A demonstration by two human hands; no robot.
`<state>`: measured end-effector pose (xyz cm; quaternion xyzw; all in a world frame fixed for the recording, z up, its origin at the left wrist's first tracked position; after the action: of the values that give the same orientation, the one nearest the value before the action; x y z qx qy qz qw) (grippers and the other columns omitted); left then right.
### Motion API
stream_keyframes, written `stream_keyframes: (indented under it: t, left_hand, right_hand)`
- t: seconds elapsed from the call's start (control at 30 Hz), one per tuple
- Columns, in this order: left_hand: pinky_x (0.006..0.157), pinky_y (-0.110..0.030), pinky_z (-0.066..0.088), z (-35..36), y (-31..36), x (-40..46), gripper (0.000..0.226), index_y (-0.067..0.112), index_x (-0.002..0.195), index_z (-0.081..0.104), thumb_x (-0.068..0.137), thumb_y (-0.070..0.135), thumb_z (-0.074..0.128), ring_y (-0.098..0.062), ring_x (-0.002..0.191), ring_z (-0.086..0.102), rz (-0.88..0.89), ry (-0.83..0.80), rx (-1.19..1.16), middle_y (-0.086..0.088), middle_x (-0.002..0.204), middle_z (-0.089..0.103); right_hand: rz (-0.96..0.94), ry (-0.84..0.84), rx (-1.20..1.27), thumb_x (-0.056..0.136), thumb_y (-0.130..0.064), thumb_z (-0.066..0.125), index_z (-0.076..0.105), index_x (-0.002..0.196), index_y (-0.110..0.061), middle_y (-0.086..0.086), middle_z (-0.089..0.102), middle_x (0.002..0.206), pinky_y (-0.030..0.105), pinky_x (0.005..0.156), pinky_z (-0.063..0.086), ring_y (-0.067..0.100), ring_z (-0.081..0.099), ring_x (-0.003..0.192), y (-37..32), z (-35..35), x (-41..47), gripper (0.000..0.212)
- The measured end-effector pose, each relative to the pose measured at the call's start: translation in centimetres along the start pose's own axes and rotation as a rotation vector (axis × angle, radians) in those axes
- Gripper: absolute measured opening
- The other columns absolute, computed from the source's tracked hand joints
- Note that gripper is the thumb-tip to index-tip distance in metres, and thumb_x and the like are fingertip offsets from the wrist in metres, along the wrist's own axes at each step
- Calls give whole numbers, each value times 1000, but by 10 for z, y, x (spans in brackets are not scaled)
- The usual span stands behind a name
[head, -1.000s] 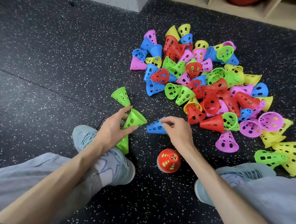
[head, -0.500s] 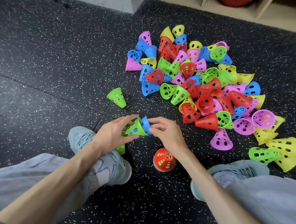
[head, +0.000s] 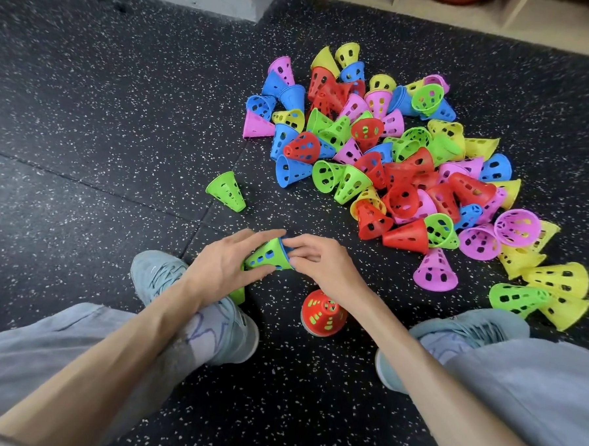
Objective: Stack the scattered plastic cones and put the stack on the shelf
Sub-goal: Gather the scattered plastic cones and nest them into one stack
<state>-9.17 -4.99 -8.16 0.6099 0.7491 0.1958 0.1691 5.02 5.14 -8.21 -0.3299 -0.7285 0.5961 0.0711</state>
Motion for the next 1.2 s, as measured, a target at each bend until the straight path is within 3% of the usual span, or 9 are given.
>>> stream_keyframes:
  t: [0.27, 0.5, 0.63, 0.73, 0.8, 0.97, 1.03, 1.13, 1.2]
  left_hand:
    - [80, -38, 54, 6, 28, 16, 62, 52, 149, 36, 94, 50, 65, -9, 85, 56, 2, 41, -96, 14, 101, 53]
    - [84, -37, 54, 23, 47, 33, 63, 52, 149, 36, 93, 48, 67, -9, 86, 56, -11, 46, -168, 12, 108, 57]
    - [85, -27, 51, 32, 50, 38, 64, 55, 146, 38, 92, 45, 70, -5, 88, 60, -53, 42, -214, 19, 114, 57]
    - [84, -27, 52, 36, 52, 40, 65, 57, 146, 38, 91, 44, 72, -8, 86, 61, -68, 24, -204, 20, 114, 57]
    - [83, -27, 53, 38, 55, 42, 65, 58, 146, 37, 91, 45, 72, -9, 85, 62, -75, 8, -196, 19, 114, 58]
    - [81, -28, 52, 34, 67, 55, 65, 57, 146, 36, 91, 47, 70, -9, 80, 61, -55, 17, -176, 17, 115, 57]
    - [81, -30, 53, 32, 74, 60, 65, 56, 146, 37, 91, 47, 70, -10, 81, 61, -42, 19, -184, 17, 115, 58]
    - [83, -32, 55, 27, 86, 70, 64, 56, 146, 38, 91, 47, 70, -7, 85, 62, -13, 13, -177, 17, 117, 59]
    - [85, -32, 55, 22, 92, 79, 63, 54, 145, 40, 91, 46, 71, -6, 87, 63, -10, 33, -184, 16, 120, 60]
  right_hand:
    - [-32, 109, -53, 93, -4, 59, 75, 113, -29, -14, 77, 103, 23, 93, 53, 2, 69, 101, 3, -41, -18, 36]
    - [169, 542, -126, 98, -17, 59, 73, 111, -37, -19, 73, 95, 12, 74, 45, -8, 65, 87, 53, -131, -75, 28]
    - [360, 692, -209, 97, -16, 56, 71, 115, -35, -10, 68, 88, 14, 56, 36, 4, 60, 67, 82, -161, -105, 31]
    - [413, 725, -187, 92, -14, 55, 71, 106, -38, -1, 69, 96, 28, 59, 36, 11, 60, 72, 94, -169, -111, 31]
    - [423, 694, -173, 92, -15, 57, 70, 106, -36, -2, 65, 95, 31, 67, 39, 21, 64, 91, 94, -172, -112, 29]
    - [440, 667, 21, 95, -10, 59, 70, 118, -8, 19, 69, 120, 42, 93, 47, 38, 63, 110, 90, -175, -117, 26]
    - [439, 699, 72, 95, -9, 60, 69, 123, -8, 13, 69, 128, 43, 99, 46, 37, 63, 116, 95, -177, -116, 30]
    - [467, 736, 93, 95, -7, 58, 68, 130, -13, 9, 68, 131, 36, 99, 46, 29, 63, 117, 104, -180, -118, 36]
    - [475, 768, 94, 92, -2, 57, 73, 114, -5, 11, 73, 109, 39, 87, 49, 37, 65, 104, 106, -183, -123, 27]
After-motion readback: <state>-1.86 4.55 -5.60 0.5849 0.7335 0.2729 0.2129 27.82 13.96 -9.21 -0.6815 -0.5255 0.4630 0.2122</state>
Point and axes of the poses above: each hand's wrist, its own x-axis towards the middle knuckle, its own z-axis out of the palm, y = z × x, the point moved 8 cm from there along x, towards the middle knuckle
